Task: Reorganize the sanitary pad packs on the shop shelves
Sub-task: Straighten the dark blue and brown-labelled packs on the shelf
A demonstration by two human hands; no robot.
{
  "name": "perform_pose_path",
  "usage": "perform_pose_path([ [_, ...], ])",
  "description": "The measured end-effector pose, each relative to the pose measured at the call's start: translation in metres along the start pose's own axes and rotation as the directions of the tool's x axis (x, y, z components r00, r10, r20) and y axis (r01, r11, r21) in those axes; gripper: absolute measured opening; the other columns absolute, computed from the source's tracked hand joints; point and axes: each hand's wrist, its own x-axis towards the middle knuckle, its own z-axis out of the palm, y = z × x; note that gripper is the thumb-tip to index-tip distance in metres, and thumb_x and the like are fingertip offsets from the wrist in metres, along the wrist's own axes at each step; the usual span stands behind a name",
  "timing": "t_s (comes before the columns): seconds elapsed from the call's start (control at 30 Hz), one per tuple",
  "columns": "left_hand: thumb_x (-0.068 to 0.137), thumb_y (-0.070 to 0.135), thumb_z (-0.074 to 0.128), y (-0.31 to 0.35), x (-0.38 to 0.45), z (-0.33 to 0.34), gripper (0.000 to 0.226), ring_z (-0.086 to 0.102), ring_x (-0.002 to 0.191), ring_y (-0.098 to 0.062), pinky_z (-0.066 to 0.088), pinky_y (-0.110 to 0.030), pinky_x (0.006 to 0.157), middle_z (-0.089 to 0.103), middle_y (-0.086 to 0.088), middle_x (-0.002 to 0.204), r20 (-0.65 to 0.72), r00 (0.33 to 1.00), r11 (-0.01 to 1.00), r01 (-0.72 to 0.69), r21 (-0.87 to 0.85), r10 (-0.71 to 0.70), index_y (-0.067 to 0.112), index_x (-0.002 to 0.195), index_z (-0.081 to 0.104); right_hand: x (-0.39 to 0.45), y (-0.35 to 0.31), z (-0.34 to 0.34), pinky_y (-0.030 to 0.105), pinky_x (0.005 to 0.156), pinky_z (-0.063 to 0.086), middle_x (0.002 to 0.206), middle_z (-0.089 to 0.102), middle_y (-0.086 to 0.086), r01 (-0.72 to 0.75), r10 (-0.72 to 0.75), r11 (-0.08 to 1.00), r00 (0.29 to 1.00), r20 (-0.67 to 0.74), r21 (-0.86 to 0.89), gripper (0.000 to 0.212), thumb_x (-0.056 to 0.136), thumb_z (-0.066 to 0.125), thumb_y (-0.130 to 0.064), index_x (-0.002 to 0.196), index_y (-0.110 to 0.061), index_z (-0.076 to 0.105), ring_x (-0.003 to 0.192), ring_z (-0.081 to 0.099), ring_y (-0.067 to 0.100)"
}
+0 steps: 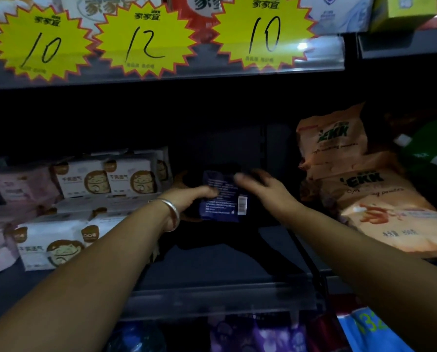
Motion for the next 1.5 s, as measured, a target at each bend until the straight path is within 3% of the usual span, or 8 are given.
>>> perform_pose_path([
  [0.07,0.070,-0.002,0.074,-0.003,-0.001,-0.001,0.093,0.060,0.096,-0.017,0.057,-0.036,0.069,0.053,0.001,0.122,0.041,0.993,0.994,-0.106,-0.026,0.107,0.033,0.142,0.027,0.005,0.005,-0.004,0.055,0.083,0.050,0.127,0.057,0.012,-0.389,0.329,0.862,0.917,0.227,0.324,0.068,0.082,0.041,-0.072,0.126,-0.021,0.052,0.112,0.056,0.036],
  [0.13,0.068,-0.010,0.073,-0.004,-0.001,-0.001,0.107,0.057,0.101,-0.009,0.056,-0.025,0.072,0.048,0.009,0.123,0.139,0.972,0.980,-0.195,0.039,0.188,0.042,0.145,0.019,0.006,0.009,-0.004,0.058,0.074,0.051,0.116,0.063,0.016,-0.490,0.342,0.777,0.855,0.391,0.394,0.062,0.087,0.038,-0.068,0.116,-0.018,0.059,0.104,0.060,0.040],
  [0.27,0.068,-0.007,0.076,-0.004,-0.006,-0.004,0.123,0.037,0.121,-0.002,0.043,-0.004,0.082,0.029,0.015,0.135,0.306,0.943,0.895,-0.247,0.371,0.133,0.044,0.146,-0.004,0.004,0.019,0.000,0.045,0.073,0.054,0.105,0.068,0.014,-0.328,0.228,0.851,0.935,0.273,0.410,0.041,0.086,0.062,-0.038,0.113,-0.008,0.062,0.090,0.066,0.031],
  [0.43,0.074,0.004,0.075,-0.010,-0.007,-0.007,0.112,0.041,0.125,-0.003,0.048,-0.037,0.096,0.020,0.020,0.149,0.343,0.939,0.981,-0.101,0.166,0.039,0.055,0.142,0.002,0.004,0.030,0.001,0.030,0.064,0.056,0.094,0.071,0.013,-0.181,0.110,0.889,0.976,0.187,0.422,0.033,0.078,0.071,-0.010,0.109,-0.002,0.062,0.078,0.070,0.022],
  [0.73,0.073,-0.030,0.050,-0.020,0.009,-0.006,0.091,0.055,0.113,-0.016,0.055,-0.024,0.079,0.048,-0.002,0.137,0.188,0.973,0.989,-0.146,0.038,0.136,0.021,0.145,0.029,0.011,0.031,-0.002,0.030,0.081,0.054,0.107,0.063,0.005,-0.036,-0.027,0.934,0.985,0.171,0.355,0.096,0.072,0.063,0.020,0.145,-0.026,0.020,0.094,0.064,0.020],
  [0.9,0.072,-0.021,0.061,-0.041,0.026,-0.009,0.092,0.041,0.131,-0.025,0.042,-0.040,0.104,0.037,-0.009,0.147,0.041,0.991,0.923,-0.136,0.359,0.130,0.020,0.147,0.026,0.010,0.040,0.014,0.026,0.082,0.055,0.111,0.060,0.004,0.002,-0.010,0.999,0.984,0.176,0.044,0.097,0.070,0.070,0.016,0.146,-0.021,0.022,0.095,0.062,0.017],
  [1.1,0.075,-0.009,0.067,-0.053,0.042,-0.003,0.087,0.046,0.125,-0.026,0.041,-0.035,0.104,0.045,-0.008,0.139,-0.090,0.983,0.881,-0.101,0.462,0.160,0.015,0.147,0.025,0.025,0.043,0.027,0.025,0.092,0.048,0.125,0.057,0.008,0.079,-0.058,0.973,0.993,0.099,-0.217,0.097,0.069,0.080,-0.003,0.146,-0.023,0.024,0.110,0.058,0.019],
  [1.5,0.080,0.006,0.061,-0.067,0.070,-0.001,0.052,0.058,0.110,-0.029,0.049,-0.033,0.093,0.058,-0.013,0.122,-0.116,0.990,0.716,0.026,0.697,0.077,0.008,0.130,0.047,0.086,0.043,0.041,0.019,0.099,0.036,0.141,0.046,0.008,-0.019,0.042,0.968,0.995,0.085,-0.251,0.092,0.078,0.073,-0.006,0.149,-0.026,0.018,0.127,0.045,0.022],
])
